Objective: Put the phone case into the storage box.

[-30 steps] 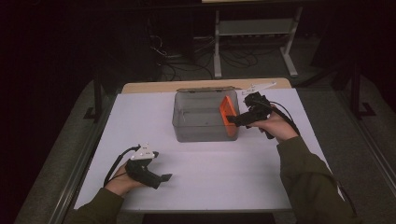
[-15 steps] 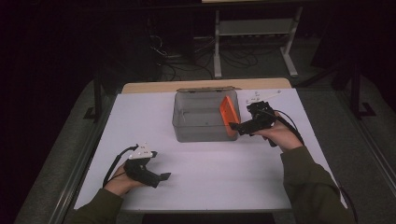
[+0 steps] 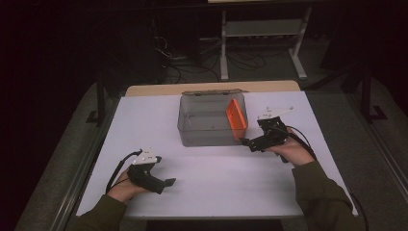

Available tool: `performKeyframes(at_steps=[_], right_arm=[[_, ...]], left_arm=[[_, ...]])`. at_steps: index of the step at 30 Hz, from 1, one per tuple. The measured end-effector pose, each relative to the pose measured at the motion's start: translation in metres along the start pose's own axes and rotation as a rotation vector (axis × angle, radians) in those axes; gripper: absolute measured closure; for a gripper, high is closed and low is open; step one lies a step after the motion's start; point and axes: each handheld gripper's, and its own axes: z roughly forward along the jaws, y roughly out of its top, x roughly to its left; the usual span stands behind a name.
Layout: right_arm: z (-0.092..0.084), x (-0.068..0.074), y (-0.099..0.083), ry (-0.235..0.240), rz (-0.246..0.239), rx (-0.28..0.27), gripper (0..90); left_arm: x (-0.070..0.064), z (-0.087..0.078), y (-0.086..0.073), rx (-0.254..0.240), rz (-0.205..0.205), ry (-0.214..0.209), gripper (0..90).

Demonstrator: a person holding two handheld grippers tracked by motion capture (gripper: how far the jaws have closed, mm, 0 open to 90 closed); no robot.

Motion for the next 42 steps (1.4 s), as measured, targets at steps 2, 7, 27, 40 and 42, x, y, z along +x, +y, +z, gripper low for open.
performKeyframes(at_steps=[2, 7, 27, 40, 42], right_arm=[[0.000, 0.001, -0.004, 0.004, -0.003, 0.005, 0.0], [0.000, 0.004, -0.013, 0.015, -0.001, 0.014, 0.0], [-0.009, 0.014, -0.038, -0.003, 0.023, 0.002, 0.0], [-0.020, 0.025, -0.059, -0.018, 0.019, -0.010, 0.0], [-0.021, 0.027, -0.062, -0.021, 0.026, -0.006, 0.0]], left_arm=[[0.000, 0.000, 0.000, 0.003, 0.002, 0.001, 0.0], [0.000, 0.000, 0.000, 0.002, 0.003, 0.002, 0.0], [-0.001, 0.000, 0.000, 0.005, 0.002, -0.001, 0.0], [-0.002, 0.000, 0.000, 0.005, 0.008, -0.001, 0.0], [-0.002, 0.000, 0.000, 0.003, 0.007, -0.001, 0.0]])
